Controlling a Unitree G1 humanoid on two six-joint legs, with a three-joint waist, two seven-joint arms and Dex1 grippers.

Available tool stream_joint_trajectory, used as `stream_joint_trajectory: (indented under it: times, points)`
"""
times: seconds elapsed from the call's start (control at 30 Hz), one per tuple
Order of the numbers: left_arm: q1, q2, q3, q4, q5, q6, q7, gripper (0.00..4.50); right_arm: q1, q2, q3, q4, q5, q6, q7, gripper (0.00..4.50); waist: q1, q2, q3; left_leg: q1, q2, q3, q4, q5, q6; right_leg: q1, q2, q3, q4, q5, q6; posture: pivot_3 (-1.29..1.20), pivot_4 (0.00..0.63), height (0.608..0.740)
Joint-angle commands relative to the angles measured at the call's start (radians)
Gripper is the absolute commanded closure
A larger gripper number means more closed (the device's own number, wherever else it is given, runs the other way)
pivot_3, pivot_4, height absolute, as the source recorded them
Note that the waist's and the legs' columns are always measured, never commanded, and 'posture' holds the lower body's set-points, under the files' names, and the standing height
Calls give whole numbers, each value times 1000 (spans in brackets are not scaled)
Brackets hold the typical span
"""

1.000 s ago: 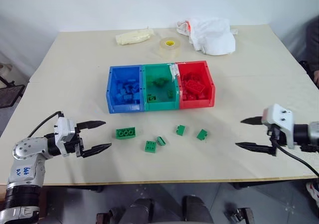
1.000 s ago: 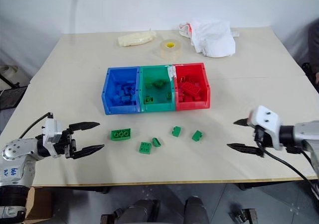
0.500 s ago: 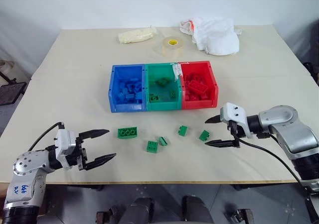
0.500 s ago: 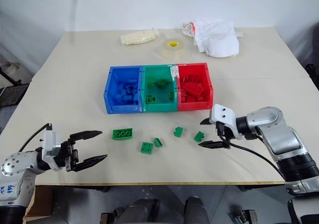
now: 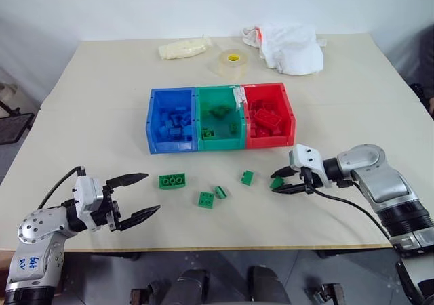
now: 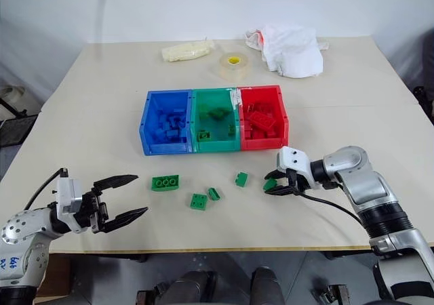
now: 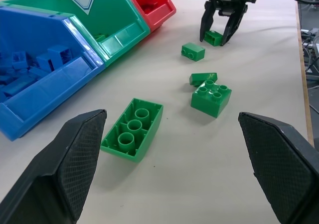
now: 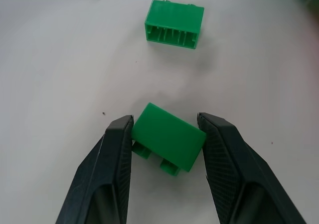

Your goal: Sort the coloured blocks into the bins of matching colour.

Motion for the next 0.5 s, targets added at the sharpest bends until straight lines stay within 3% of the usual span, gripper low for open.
stream_joint_trajectory:
  times: [0.03, 0.27, 0.5]
  points:
    - [-30, -11, -9, 7, -4, -21, 1, 0, -3, 3, -69, -98, 54, 44, -32, 2868, 0, 0, 0, 0, 0, 0, 0, 0, 0, 0, 0, 0, 0, 0, 0, 0, 150, 740]
    - [-76, -13, -16, 59, 5, -55, -5, 0, -182, 116, -128, -144, 120, 177, -160, 2868, -10, 0, 0, 0, 1, 2, 0, 0, 0, -2, 0, 1, 1, 0, 0, 0, 150, 740]
    - [-174, -43, -6, 139, 11, -123, 25, 0, -444, 348, -101, 184, 38, 61, -304, 2868, -19, -1, 0, 0, 1, 2, 1, 0, -1, -6, 0, 1, 10, 0, 0, 0, 150, 740]
